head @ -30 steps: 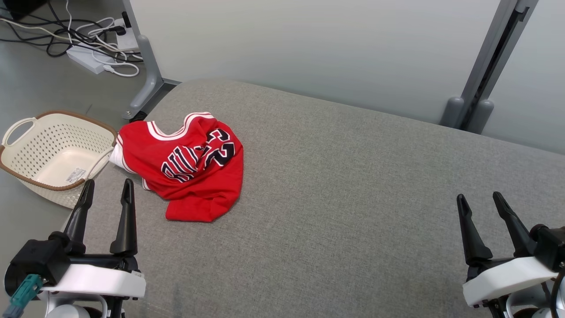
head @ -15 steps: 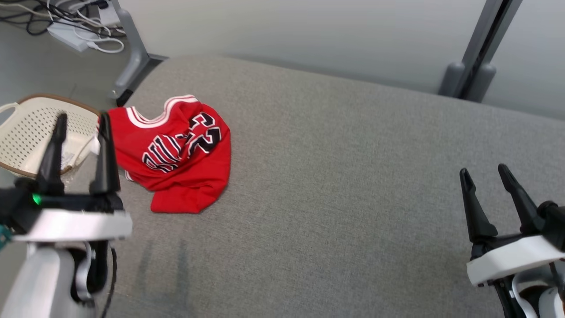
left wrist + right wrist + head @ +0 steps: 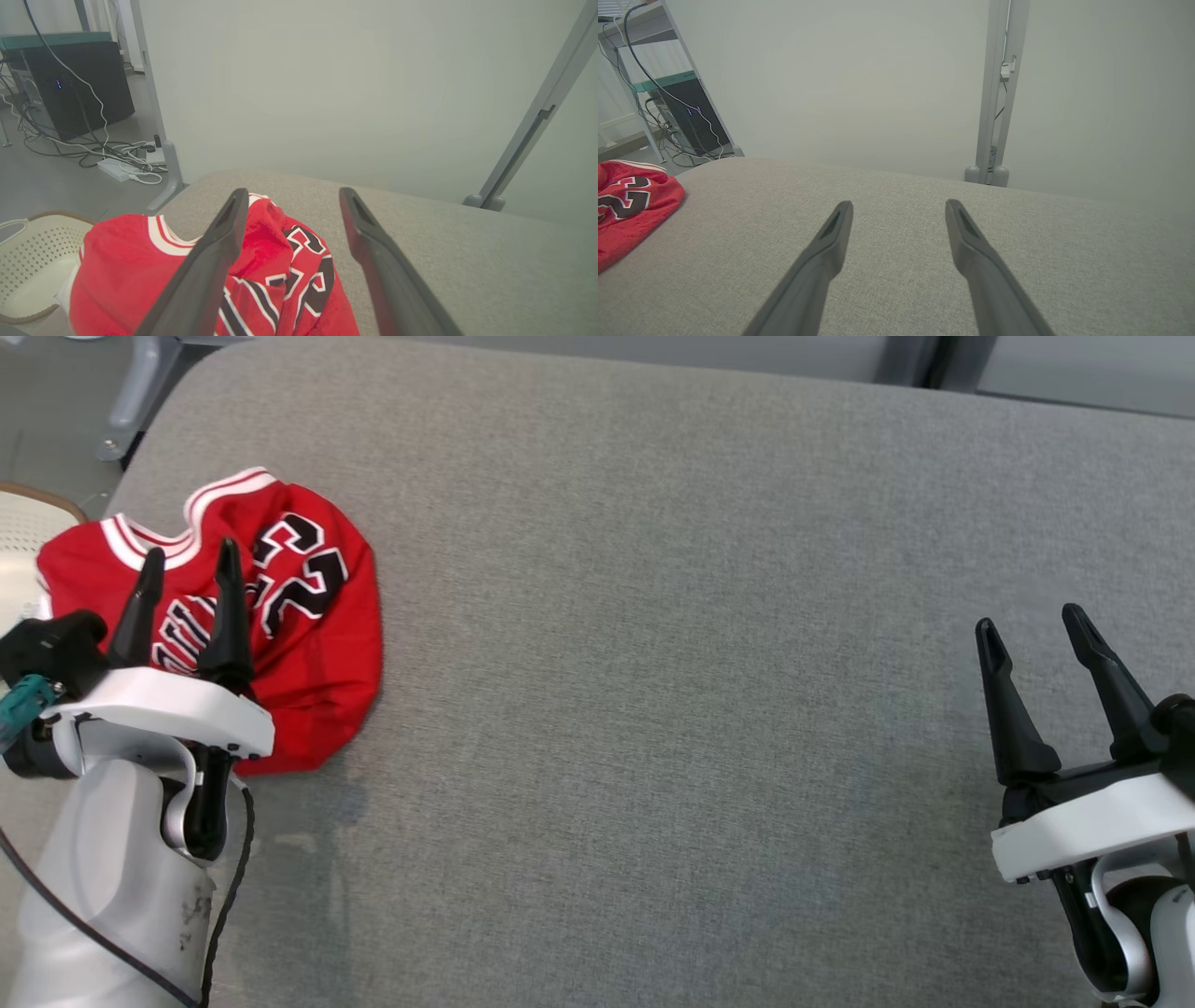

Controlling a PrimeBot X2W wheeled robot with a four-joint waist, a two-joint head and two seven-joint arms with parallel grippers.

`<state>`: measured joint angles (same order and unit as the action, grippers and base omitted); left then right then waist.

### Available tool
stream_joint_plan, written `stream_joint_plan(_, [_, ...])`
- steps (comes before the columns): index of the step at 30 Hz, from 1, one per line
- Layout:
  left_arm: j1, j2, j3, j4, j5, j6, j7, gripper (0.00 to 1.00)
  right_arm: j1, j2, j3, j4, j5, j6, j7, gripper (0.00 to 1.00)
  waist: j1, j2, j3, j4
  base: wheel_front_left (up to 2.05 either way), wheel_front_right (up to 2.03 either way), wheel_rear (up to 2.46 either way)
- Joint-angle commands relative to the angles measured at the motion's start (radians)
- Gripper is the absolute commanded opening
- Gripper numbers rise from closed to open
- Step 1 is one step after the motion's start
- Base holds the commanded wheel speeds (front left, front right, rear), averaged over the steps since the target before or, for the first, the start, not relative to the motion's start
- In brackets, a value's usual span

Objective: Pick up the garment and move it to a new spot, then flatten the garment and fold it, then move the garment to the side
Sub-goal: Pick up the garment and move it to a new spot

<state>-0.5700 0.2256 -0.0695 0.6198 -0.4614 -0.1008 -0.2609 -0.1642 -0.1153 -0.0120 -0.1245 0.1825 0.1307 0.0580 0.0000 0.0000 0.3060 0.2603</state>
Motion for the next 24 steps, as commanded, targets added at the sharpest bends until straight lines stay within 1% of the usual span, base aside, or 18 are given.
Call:
stream_joint_plan(1, [-0.028,-0.004,0.001,0.061,-0.010,-0.009,-0.002,1.00,-0.015,-0.008,0.000,-0.002,0.003,0.000,-0.007,1.00,0.0000,0.0000,0.026,-0.021,0.00,0.00,0.00])
stream_joint_plan(6, [-0.080,-0.013,-0.011,0.282,-0.029,-0.020,0.010,1.00,-0.026,-0.011,0.001,0.005,0.006,0.000,-0.008,1.00,0.0000,0.0000,0.040,-0.025,0.00,0.00,0.00])
stream_joint_plan(10, [-0.118,-0.014,-0.019,0.405,-0.043,-0.026,0.007,1.00,-0.033,-0.013,0.004,0.010,0.011,0.000,-0.008,1.00,0.0000,0.0000,0.043,-0.026,0.00,0.00,0.00])
stream_joint_plan(11, [-0.125,-0.010,-0.022,0.422,-0.039,-0.026,0.006,0.50,-0.034,-0.013,0.005,0.012,0.012,0.000,-0.008,1.00,0.0000,0.0000,0.042,-0.026,0.00,0.00,0.00])
stream_joint_plan(12, [-0.136,-0.006,-0.023,0.438,-0.036,-0.026,0.004,0.06,-0.032,-0.013,0.005,0.013,0.014,0.000,-0.008,1.00,0.0000,0.0000,0.040,-0.025,0.00,0.00,0.00])
stream_joint_plan(13, [-0.142,-0.004,-0.023,0.450,-0.035,-0.027,0.002,0.00,-0.031,-0.013,0.006,0.016,0.016,0.000,-0.009,1.00,0.0000,0.0000,0.037,-0.025,0.00,0.00,0.00])
stream_joint_plan(16, [-0.153,0.015,-0.017,0.439,-0.017,-0.021,-0.002,0.00,-0.023,-0.011,0.004,0.023,0.020,0.000,-0.013,1.00,0.0000,0.0000,0.020,-0.023,0.00,0.00,0.00])
stream_joint_plan(19, [-0.133,0.032,0.012,0.349,0.011,-0.004,-0.002,0.00,-0.013,-0.007,0.002,0.030,0.021,0.000,-0.019,1.00,0.0000,0.0000,-0.005,-0.021,0.00,0.00,0.00])
stream_joint_plan(22, [-0.096,0.036,0.049,0.222,0.050,0.013,-0.002,0.00,-0.002,-0.001,-0.003,0.039,0.027,0.000,-0.030,1.00,0.0000,0.0000,-0.040,-0.019,0.00,0.00,0.00])
stream_joint_plan(23, [-0.096,0.036,0.049,0.222,0.050,0.013,-0.002,0.00,-0.002,-0.001,-0.003,0.039,0.027,0.000,-0.030,1.00,0.0000,0.0000,-0.040,-0.019,0.00,0.00,0.00])
stream_joint_plan(24, [-0.082,0.039,0.060,0.177,0.066,0.015,-0.002,0.00,0.006,0.002,-0.002,0.043,0.029,0.000,-0.034,1.00,0.0000,0.0000,-0.053,-0.020,0.00,0.00,0.00])
